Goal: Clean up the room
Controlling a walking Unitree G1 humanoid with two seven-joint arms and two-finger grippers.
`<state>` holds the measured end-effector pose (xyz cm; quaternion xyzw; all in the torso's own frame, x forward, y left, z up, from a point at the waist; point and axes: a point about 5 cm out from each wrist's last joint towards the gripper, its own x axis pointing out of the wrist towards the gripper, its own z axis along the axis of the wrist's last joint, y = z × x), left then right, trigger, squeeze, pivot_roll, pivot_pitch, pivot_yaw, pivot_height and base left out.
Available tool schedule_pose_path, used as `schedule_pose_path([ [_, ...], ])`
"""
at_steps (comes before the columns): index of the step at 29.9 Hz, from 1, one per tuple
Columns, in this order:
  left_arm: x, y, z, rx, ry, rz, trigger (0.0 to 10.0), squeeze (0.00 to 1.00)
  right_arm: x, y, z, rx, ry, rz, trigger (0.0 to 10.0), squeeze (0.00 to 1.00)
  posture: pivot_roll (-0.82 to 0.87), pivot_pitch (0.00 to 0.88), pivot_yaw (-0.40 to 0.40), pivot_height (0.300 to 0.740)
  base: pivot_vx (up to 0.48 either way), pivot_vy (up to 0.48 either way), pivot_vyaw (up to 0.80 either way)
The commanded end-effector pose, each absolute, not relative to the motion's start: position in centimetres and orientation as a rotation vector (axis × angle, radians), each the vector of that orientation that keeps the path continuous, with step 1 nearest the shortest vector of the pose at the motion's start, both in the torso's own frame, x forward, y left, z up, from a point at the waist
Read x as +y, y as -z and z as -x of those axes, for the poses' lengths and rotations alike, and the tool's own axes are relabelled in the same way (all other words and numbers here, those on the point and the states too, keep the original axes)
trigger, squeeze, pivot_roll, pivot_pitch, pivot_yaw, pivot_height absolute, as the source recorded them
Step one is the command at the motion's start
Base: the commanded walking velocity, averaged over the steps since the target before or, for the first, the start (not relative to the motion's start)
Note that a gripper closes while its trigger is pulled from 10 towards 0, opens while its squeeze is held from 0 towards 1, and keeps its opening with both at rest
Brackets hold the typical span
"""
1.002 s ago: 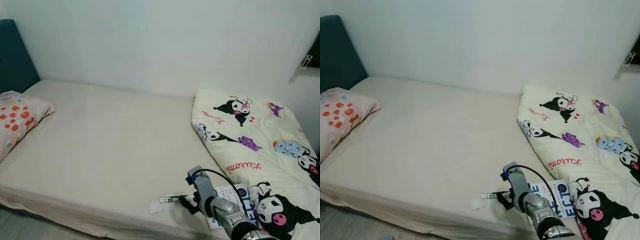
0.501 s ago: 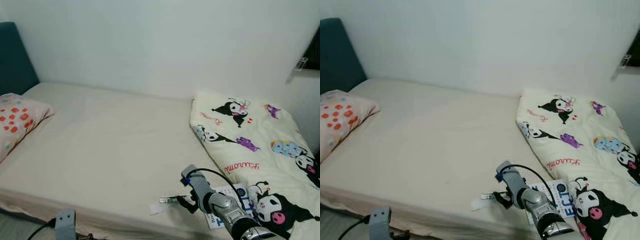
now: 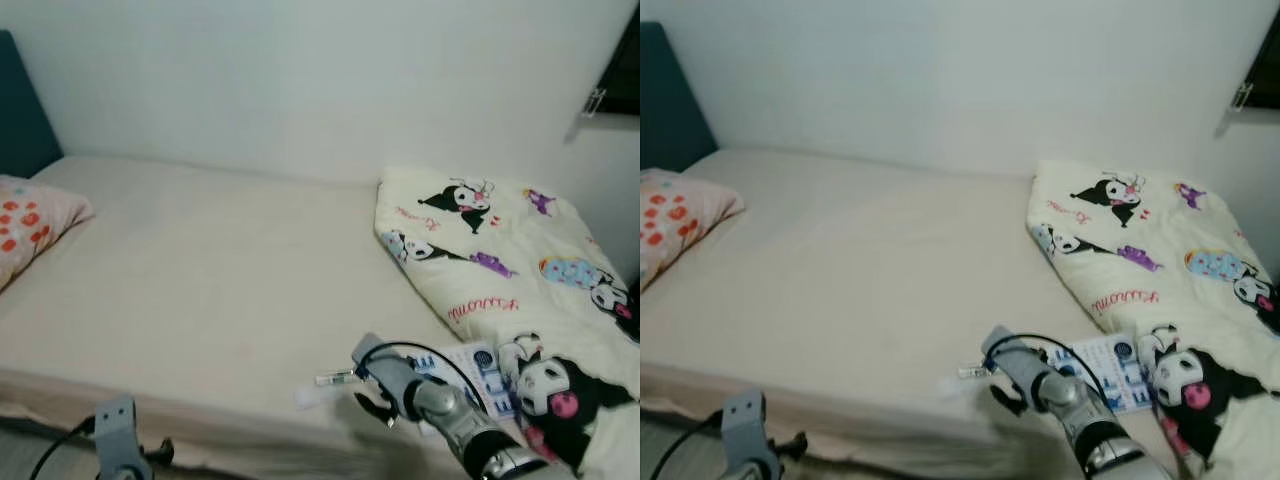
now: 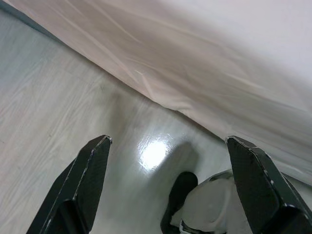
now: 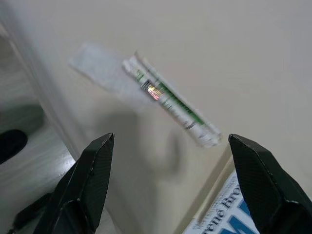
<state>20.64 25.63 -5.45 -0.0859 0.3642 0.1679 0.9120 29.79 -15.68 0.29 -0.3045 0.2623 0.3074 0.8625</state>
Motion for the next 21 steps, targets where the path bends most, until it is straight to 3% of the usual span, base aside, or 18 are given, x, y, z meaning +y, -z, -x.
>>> schedule_pose_path([
  [1,26.8,4.8,-21.0,0.714,-0.389,0.164,10.0,0.00,-15.4,-0.6,-30.1,0.524,-0.669,0.687,10.0,0.00,-0.03,0.008,-0.051,0.595,0.000,0.000,0.00],
  [6,28.3,3.8,-21.5,0.653,-0.452,0.131,10.0,0.00,-14.7,-0.9,-30.3,0.480,-0.697,0.747,10.0,0.00,-0.02,0.025,-0.055,0.580,0.000,0.000,0.00],
  [11,32.0,0.9,-22.3,0.515,-0.565,0.053,10.0,0.00,-13.7,-2.7,-31.8,0.339,-0.736,0.927,10.0,0.00,0.02,0.090,-0.046,0.545,0.000,0.000,0.00],
  [15,32.4,0.4,-22.6,0.498,-0.565,0.032,10.0,0.00,-13.2,-3.0,-31.9,0.323,-0.766,0.949,10.0,0.00,0.02,0.090,-0.046,0.530,0.000,0.000,0.00],
  [21,34.0,-1.2,-22.6,0.407,-0.565,-0.024,10.0,0.00,-11.0,-3.4,-31.7,0.268,-0.892,0.937,10.0,0.00,0.05,0.186,-0.048,0.500,0.000,0.000,0.00],
])
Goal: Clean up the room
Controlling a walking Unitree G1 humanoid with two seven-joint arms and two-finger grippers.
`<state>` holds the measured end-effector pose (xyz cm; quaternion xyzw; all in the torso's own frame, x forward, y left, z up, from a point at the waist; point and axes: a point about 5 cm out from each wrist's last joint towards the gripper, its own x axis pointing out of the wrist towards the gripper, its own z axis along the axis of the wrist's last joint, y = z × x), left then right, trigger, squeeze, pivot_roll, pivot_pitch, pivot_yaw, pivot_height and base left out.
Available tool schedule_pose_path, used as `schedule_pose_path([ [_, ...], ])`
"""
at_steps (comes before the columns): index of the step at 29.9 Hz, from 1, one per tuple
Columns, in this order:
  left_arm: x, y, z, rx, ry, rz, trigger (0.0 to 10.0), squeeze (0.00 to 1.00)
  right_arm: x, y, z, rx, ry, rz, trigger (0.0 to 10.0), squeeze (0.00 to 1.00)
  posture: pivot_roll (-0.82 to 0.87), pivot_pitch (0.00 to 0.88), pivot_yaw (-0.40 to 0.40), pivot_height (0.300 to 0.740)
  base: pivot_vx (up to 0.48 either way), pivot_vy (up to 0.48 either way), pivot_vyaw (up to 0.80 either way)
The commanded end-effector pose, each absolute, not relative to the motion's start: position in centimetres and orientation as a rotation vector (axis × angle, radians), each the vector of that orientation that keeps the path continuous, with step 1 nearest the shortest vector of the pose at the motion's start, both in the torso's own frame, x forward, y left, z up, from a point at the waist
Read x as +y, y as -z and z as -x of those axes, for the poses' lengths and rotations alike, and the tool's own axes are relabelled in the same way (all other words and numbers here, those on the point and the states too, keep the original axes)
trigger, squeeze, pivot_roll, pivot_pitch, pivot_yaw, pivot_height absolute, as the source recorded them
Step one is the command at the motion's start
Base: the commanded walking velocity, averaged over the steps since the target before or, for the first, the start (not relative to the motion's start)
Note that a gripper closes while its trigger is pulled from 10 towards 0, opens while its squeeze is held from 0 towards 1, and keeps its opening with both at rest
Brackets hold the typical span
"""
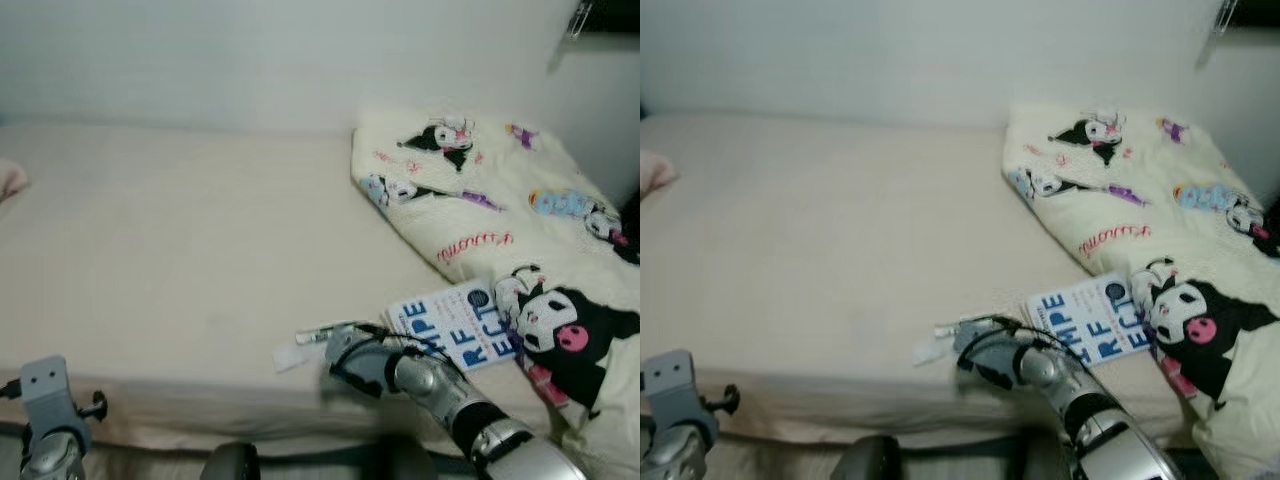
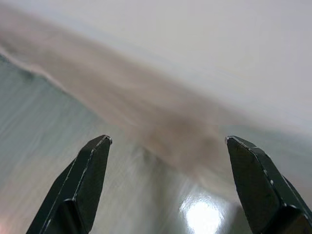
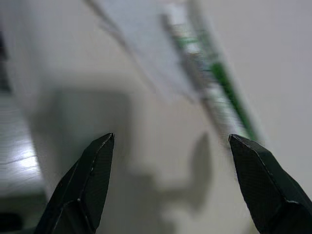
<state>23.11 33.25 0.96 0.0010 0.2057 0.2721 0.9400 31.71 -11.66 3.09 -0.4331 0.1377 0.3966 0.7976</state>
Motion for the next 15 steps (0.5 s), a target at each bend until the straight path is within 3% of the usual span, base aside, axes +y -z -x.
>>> schedule_pose_path([
  [1,34.1,-1.5,-22.7,0.391,-0.562,-0.037,10.0,0.00,-10.2,-3.8,-31.8,0.242,-0.920,0.917,10.0,0.00,0.06,0.210,-0.051,0.495,0.000,0.000,0.00],
  [6,34.5,-2.3,-22.4,0.346,-0.561,-0.068,10.0,0.00,-7.7,-5.2,-32.0,0.114,-1.014,0.930,10.0,0.00,0.08,0.258,-0.052,0.470,0.000,0.000,0.00],
  [15,35.0,-3.5,-21.8,0.297,-0.550,-0.118,10.0,0.00,-6.6,-6.0,-32.1,0.023,-1.056,0.998,10.0,0.00,0.11,0.315,-0.049,0.445,0.000,0.000,0.00],
])
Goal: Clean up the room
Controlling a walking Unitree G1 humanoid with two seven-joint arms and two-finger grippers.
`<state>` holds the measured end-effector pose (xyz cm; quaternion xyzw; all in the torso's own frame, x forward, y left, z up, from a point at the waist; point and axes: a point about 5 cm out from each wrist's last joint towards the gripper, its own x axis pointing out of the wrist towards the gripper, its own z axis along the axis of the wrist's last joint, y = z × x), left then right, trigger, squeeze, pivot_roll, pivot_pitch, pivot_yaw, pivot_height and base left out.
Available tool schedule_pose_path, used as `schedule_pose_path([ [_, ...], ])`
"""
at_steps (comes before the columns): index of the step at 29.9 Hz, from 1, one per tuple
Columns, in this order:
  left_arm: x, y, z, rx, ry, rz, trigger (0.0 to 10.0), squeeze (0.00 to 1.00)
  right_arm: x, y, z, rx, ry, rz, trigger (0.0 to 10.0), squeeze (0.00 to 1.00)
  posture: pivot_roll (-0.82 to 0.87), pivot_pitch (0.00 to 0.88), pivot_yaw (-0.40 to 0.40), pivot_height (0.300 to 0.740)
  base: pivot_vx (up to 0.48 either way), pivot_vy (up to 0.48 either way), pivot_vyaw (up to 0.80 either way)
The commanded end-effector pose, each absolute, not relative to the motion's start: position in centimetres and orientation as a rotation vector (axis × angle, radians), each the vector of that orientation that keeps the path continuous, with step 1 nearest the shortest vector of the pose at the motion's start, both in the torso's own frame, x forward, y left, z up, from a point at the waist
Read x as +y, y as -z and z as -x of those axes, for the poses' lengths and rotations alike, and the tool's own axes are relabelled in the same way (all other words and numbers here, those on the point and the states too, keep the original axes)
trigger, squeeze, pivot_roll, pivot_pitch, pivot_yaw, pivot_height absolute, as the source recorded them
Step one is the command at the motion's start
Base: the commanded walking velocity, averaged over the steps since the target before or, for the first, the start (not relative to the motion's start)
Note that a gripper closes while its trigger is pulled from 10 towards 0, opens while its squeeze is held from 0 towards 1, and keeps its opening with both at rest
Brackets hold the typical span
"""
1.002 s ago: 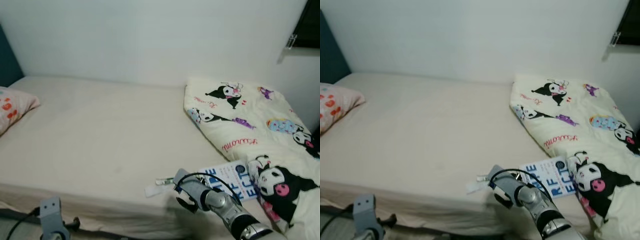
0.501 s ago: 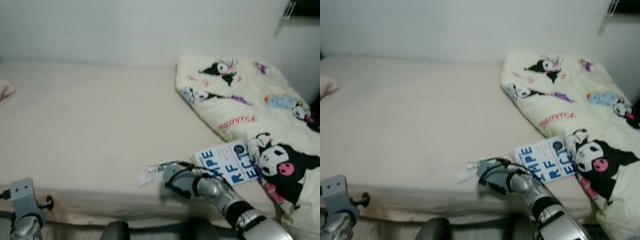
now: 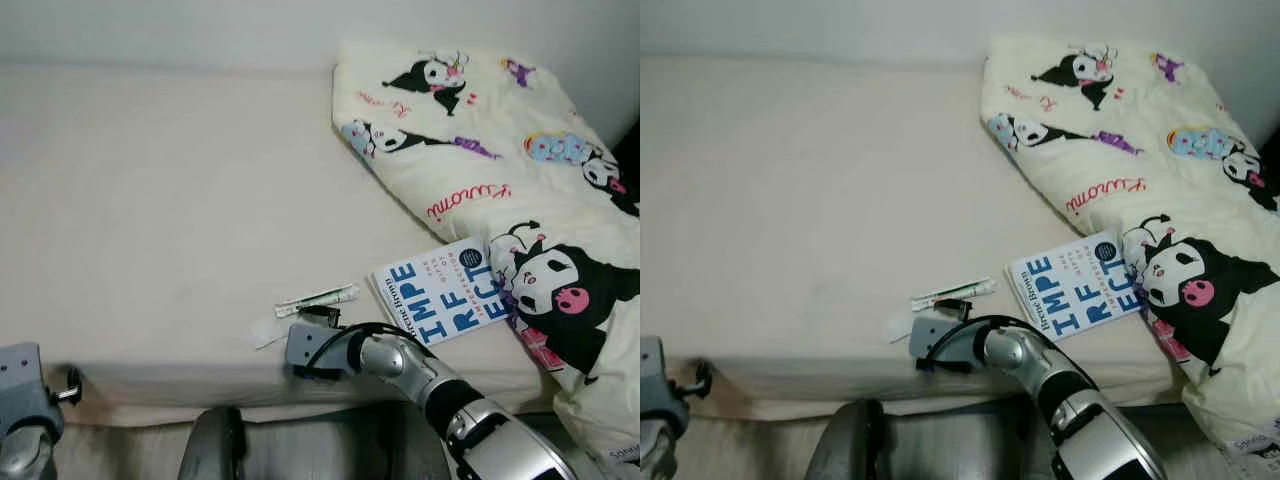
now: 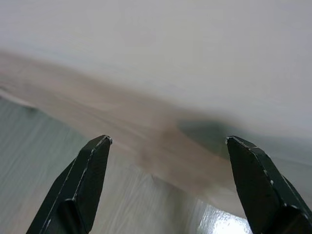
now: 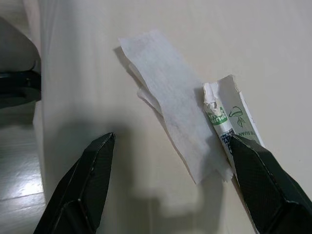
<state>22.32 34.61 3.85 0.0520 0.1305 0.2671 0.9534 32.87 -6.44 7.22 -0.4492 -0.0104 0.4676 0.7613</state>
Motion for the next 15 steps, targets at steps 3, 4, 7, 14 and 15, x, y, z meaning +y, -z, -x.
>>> schedule_pose_path([
  [3,35.2,-3.9,-21.3,0.287,-0.551,-0.133,10.0,0.00,-6.3,-6.1,-32.1,-0.002,-1.064,1.039,10.0,0.00,0.13,0.329,-0.049,0.445,0.000,0.000,0.00],
  [4,35.4,-4.1,-21.1,0.285,-0.552,-0.139,10.0,0.00,-6.2,-6.0,-32.2,0.000,-1.044,1.066,10.0,0.00,0.14,0.341,-0.049,0.445,0.000,0.000,0.00],
  [7,36.0,-4.7,-20.2,0.281,-0.558,-0.166,10.0,0.00,-6.1,-6.3,-32.6,-0.027,-0.995,1.094,10.0,0.00,0.17,0.367,-0.044,0.445,0.000,0.000,0.00],
  [14,36.9,-5.3,-17.7,0.309,-0.561,-0.210,10.0,0.00,-5.8,-9.1,-34.4,-0.222,-0.846,1.204,10.0,0.00,0.22,0.410,-0.025,0.445,0.000,0.000,0.00],
  [15,36.9,-5.3,-17.7,0.309,-0.561,-0.210,10.0,0.00,-5.8,-9.1,-34.4,-0.222,-0.846,1.204,10.0,0.00,0.22,0.410,-0.025,0.445,0.000,0.000,0.00],
])
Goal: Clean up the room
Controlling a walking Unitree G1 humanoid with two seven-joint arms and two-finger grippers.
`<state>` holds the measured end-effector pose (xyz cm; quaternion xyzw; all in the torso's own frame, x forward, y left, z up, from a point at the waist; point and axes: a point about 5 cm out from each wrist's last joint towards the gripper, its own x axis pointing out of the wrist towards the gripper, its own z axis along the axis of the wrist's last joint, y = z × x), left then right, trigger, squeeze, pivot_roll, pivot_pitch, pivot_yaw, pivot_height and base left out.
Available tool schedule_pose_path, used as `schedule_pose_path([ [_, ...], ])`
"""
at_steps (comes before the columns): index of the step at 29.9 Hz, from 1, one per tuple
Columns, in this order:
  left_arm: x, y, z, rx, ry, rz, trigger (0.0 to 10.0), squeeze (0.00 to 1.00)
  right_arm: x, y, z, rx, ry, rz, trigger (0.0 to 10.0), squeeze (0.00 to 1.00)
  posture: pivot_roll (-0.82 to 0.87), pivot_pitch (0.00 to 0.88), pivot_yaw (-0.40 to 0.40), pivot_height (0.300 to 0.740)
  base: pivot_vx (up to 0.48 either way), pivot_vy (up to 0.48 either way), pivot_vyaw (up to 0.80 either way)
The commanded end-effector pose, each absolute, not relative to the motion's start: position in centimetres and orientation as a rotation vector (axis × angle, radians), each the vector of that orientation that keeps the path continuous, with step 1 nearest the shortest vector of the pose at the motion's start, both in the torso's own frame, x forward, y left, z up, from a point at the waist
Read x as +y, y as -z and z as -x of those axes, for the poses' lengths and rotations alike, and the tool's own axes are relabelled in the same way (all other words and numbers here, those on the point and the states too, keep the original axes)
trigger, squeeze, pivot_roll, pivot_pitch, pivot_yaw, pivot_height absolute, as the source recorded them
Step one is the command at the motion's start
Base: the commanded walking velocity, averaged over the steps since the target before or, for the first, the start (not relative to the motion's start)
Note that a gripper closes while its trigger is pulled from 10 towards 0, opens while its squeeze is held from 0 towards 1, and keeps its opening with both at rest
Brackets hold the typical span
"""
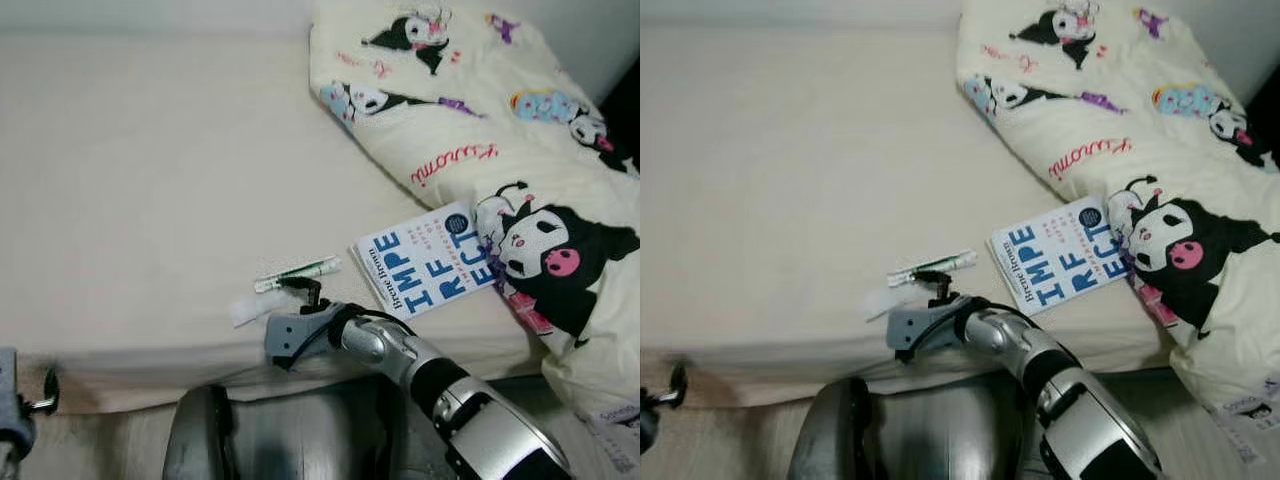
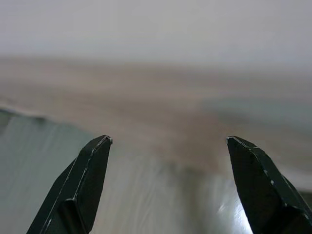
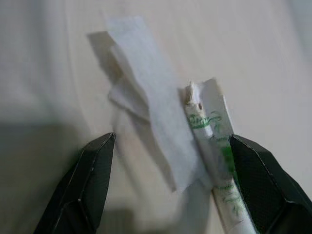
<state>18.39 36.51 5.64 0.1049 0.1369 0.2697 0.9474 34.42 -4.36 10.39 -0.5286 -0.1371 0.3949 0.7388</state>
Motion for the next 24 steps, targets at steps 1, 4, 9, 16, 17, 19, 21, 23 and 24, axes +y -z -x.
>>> schedule_pose_path([
  [1,36.9,-5.3,-17.4,0.319,-0.557,-0.213,10.0,0.00,-5.8,-9.8,-34.8,-0.253,-0.819,1.222,10.0,0.00,0.22,0.419,-0.021,0.445,0.000,0.000,0.00],
  [4,36.8,-5.1,-17.0,0.335,-0.547,-0.215,10.0,0.00,-5.8,-10.8,-35.4,-0.284,-0.787,1.237,10.0,0.00,0.22,0.429,-0.017,0.445,0.000,0.000,0.00],
  [9,36.1,-4.8,-16.1,0.373,-0.520,-0.212,10.0,0.00,-6.8,-11.1,-36.2,-0.212,-0.734,1.216,10.0,0.00,0.23,0.445,-0.017,0.445,0.000,0.000,0.00],
  [16,35.9,-4.9,-15.4,0.392,-0.509,-0.215,10.0,0.00,-7.8,-11.1,-36.6,-0.172,-0.691,1.195,0.0,0.00,0.24,0.450,-0.014,0.445,0.000,0.000,0.00],
  [17,35.9,-4.9,-15.4,0.395,-0.510,-0.215,10.0,0.00,-7.8,-11.2,-36.6,-0.173,-0.684,1.196,0.0,0.00,0.24,0.445,-0.017,0.445,0.000,0.000,0.00],
  [19,36.0,-4.9,-15.4,0.395,-0.513,-0.216,10.0,0.00,-7.9,-11.5,-36.8,-0.178,-0.675,1.194,0.0,0.00,0.24,0.440,-0.019,0.445,0.000,0.000,0.00],
  [21,36.1,-4.9,-15.6,0.395,-0.518,-0.215,10.0,0.00,-8.0,-11.7,-36.9,-0.185,-0.664,1.197,0.0,0.00,0.23,0.429,-0.023,0.445,0.000,0.000,0.00],
  [23,36.1,-4.9,-15.8,0.395,-0.523,-0.209,10.0,0.00,-8.2,-11.7,-36.9,-0.187,-0.659,1.200,0.0,0.00,0.23,0.415,-0.030,0.445,0.000,0.000,0.00],
  [24,36.1,-4.9,-15.8,0.395,-0.523,-0.209,10.0,0.00,-8.2,-11.7,-36.9,-0.187,-0.659,1.200,0.0,0.00,0.23,0.415,-0.030,0.445,0.000,0.000,0.00],
])
